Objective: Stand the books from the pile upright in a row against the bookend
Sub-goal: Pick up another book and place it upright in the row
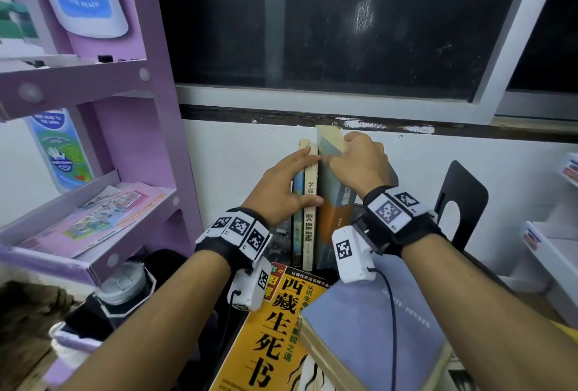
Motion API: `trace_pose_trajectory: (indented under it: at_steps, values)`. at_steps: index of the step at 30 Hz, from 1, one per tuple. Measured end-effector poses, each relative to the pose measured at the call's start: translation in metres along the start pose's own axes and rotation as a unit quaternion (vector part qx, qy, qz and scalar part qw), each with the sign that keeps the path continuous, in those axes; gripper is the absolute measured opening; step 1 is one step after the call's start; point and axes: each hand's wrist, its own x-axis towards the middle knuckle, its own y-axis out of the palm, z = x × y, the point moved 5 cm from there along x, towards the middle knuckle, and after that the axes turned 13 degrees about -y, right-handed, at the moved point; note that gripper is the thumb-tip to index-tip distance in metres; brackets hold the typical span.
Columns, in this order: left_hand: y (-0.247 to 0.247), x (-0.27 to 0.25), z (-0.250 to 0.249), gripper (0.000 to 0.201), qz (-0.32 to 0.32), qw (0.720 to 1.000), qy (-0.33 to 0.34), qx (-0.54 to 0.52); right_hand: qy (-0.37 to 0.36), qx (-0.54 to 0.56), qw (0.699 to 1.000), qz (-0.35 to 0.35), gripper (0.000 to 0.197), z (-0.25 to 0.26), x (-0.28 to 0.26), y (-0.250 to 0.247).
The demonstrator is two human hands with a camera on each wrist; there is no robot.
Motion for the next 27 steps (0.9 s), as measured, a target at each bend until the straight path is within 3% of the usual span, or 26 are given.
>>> trace_pose_trajectory:
  at_steps: [6, 15, 27]
  values:
    - [0.003, -0.002, 0.006, 0.085, -0.006, 0.999, -0.04, -0.025, -0.015, 0.012, 1.0, 0.022, 0.033, 0.0, 0.001, 0.009]
    - [0.007, -0.005, 0.01, 0.086, 0.019, 0.995, -0.067, -0.066, -0.012, 0.085, 0.986, 0.143, 0.057, 0.007, 0.0, 0.014]
    - [0.007, -0.006, 0.017, 0.084, 0.023, 0.989, -0.093, -0.109, 0.025, 0.234, 0.949, 0.209, 0.047, -0.003, -0.018, 0.012]
